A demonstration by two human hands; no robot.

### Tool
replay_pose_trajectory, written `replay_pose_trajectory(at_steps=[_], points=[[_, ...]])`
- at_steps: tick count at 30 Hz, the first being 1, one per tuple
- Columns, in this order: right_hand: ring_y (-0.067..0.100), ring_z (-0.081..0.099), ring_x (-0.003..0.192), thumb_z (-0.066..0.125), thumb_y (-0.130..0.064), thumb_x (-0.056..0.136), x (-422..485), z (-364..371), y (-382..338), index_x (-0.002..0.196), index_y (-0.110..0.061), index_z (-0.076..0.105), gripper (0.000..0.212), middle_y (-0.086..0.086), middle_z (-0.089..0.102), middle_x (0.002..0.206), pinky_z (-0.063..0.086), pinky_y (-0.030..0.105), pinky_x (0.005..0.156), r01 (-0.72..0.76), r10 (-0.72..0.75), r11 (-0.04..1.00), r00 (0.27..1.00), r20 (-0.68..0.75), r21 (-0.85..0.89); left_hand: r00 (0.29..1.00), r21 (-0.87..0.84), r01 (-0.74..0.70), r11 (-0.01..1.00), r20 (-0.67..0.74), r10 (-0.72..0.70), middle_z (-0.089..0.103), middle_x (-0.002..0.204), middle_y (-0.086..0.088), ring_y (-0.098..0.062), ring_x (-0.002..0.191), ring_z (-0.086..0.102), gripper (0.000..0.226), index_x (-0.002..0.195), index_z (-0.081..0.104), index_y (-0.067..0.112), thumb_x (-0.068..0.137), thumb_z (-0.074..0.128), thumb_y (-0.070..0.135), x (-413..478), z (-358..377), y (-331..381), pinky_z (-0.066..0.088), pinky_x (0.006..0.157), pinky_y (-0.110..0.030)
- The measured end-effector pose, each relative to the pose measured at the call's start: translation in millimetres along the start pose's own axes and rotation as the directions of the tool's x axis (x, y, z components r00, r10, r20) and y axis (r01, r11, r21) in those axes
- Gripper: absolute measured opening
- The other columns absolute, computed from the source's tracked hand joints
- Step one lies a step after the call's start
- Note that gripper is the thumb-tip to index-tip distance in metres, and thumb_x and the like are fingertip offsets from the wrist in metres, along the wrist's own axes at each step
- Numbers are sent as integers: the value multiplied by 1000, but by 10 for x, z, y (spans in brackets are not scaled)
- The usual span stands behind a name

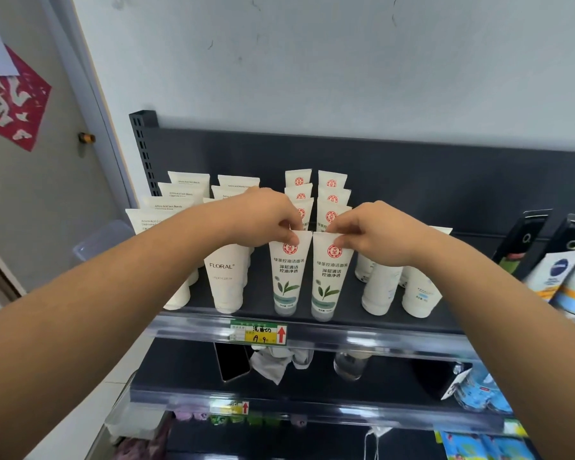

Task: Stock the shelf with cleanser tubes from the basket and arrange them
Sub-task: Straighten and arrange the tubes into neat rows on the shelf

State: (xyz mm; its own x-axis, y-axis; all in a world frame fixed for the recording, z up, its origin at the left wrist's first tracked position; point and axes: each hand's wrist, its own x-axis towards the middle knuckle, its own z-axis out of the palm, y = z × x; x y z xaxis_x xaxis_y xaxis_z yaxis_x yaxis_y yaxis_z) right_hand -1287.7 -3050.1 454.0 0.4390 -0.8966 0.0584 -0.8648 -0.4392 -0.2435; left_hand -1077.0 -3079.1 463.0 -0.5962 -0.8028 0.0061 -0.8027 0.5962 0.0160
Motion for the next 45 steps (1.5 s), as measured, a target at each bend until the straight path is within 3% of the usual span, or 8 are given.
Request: replay_pose_trajectory(at_steps=[8, 12, 16, 27, 32, 38, 41, 45], points=[[11, 60, 110, 59, -20, 96, -68, -70, 11, 123, -21, 66, 29, -7, 67, 121, 45, 26, 95, -31, 31, 999, 1000, 3, -24, 999, 30, 19, 999, 29, -20, 58, 73, 15, -8, 71, 51, 22, 101, 71, 24, 92, 60, 40, -38, -33, -15, 35, 67, -26], [10, 62, 101, 59, -22, 95, -94, -56, 12, 116, -22, 70, 24, -8, 70, 113, 47, 27, 90, -25, 25, 1000, 1000, 5, -14, 999, 21, 27, 999, 18, -28, 52, 66, 19, -4, 65, 49, 20, 100, 70, 26, 92, 60, 40, -20, -19, 2, 34, 64, -25], [8, 61, 95, 60, -23, 94, -129, -36, 10, 114, -22, 70, 22, -9, 71, 108, 45, 24, 85, -18, 18, 1000, 1000, -1, 12, 999, -3, 41, 999, 4, -41, 63, 79, 11, -12, 77, 56, 23, 100, 72, 24, 90, 62, 43, -41, -2, -16, 42, 72, -29], [8, 63, 92, 57, -30, 95, -139, -74, 6, 111, -22, 71, 23, -9, 70, 104, 51, 29, 84, -31, 30, 1000, 997, 71, 5, 997, 46, 69, 997, 34, -70, 67, 85, 7, -15, 83, 60, 27, 95, 70, 24, 92, 56, 47, -55, 8, 16, 31, 74, -29], [4, 64, 94, 59, -46, 91, -86, -225, -7, 108, -30, 72, 27, -16, 71, 101, 52, 29, 87, -45, 42, 999, 986, 160, 14, 985, -59, 104, 993, 143, -94, 67, 99, 18, -6, 94, 60, 43, 108, 69, 31, 86, 51, 63, -70, -192, 27, 46, 87, -30], [0, 65, 91, 59, -40, 93, 91, -466, 92, 110, -28, 72, 24, -17, 71, 97, 49, 26, 87, -105, 105, 983, 994, 11, 147, 992, -128, 126, 984, 31, -123, 66, 112, 12, -7, 99, 58, 31, 116, 65, 27, 93, 55, 45, 118, -405, -102, 45, 91, -29], [10, 60, 104, 62, -35, 92, 287, -415, 151, 119, -22, 66, 31, -7, 66, 117, 45, 25, 89, -164, 169, 985, 982, -88, 52, 984, -23, 174, 984, -38, -175, 64, 116, 7, -12, 102, 57, 32, 120, 62, 26, 91, 61, 40, 320, -362, -111, 46, 97, -38], [19, 60, 109, 62, -35, 92, 512, -232, 181, 125, -15, 62, 39, 1, 64, 123, 47, 27, 89, -222, 219, 966, 975, -34, -130, 978, 106, 203, 973, 28, -207, 60, 125, 5, -19, 113, 55, 49, 132, 55, 24, 87, 66, 43, 586, -198, -102, 44, 92, -37]])
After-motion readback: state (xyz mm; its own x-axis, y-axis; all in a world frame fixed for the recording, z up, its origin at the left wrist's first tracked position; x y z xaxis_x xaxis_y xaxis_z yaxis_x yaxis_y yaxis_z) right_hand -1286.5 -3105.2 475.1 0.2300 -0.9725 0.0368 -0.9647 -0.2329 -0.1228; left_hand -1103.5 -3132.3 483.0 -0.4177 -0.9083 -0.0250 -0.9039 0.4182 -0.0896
